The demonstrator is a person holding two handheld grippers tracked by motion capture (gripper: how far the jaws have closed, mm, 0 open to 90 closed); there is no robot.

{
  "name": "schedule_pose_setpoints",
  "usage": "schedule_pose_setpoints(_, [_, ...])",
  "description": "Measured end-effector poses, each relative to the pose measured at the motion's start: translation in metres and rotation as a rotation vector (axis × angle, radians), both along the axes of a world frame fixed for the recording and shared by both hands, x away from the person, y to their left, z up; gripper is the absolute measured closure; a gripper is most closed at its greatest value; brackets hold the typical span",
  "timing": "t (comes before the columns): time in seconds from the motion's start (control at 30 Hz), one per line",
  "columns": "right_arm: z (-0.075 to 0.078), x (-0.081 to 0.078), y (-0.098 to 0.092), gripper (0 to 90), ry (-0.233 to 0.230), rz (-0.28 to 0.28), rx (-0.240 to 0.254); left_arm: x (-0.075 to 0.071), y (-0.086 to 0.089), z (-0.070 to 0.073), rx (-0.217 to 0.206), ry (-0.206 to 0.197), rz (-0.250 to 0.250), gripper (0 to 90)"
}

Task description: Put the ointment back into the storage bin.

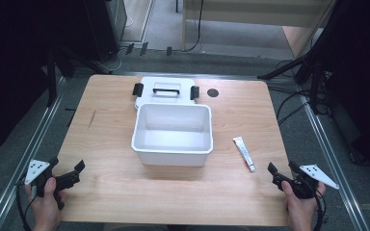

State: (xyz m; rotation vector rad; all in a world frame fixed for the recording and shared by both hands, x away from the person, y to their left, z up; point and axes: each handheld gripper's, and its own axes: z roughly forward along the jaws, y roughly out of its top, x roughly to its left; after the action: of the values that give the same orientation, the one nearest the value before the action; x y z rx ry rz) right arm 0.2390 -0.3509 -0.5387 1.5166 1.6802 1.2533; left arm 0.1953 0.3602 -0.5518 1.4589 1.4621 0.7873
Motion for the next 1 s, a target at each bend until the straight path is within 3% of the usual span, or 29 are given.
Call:
schedule_pose_setpoints(0.23, [0.007, 0.005, 0.007, 19.8, 0.061, 0.016, -0.058, 0.001, 0.002, 0.000, -0.016, 0.010, -0.004, 0.0])
schedule_pose_setpoints(0.27, [0.010, 0.008, 0.010, 20.8, 0.090, 0.047, -0.070, 0.002, 0.003, 0.000, -0.030, 0.023, -0.007, 0.0])
schedule_pose_setpoints(0.47, [0.022, 0.018, 0.022, 22.3, 0.230, 0.116, -0.166, 0.003, 0.002, 0.000, -0.027, 0.031, -0.019, 0.0])
schedule_pose_setpoints(0.53, [0.026, 0.021, 0.025, 22.6, 0.258, 0.140, -0.191, 0.003, 0.003, 0.000, -0.024, 0.034, -0.025, 0.0])
schedule_pose_setpoints(0.6, [0.030, 0.027, 0.032, 22.7, 0.325, 0.161, -0.256, 0.004, 0.003, 0.000, -0.027, 0.036, -0.028, 0.0])
schedule_pose_setpoints(0.77, [0.041, 0.040, 0.047, 22.3, 0.472, 0.240, -0.355, 0.004, 0.004, 0.000, -0.029, 0.039, -0.035, 0.0])
schedule_pose_setpoints(1.0, [0.051, 0.061, 0.069, 23.7, 0.643, 0.314, -0.449, 0.005, 0.004, -0.001, -0.038, 0.043, -0.033, 0.0])
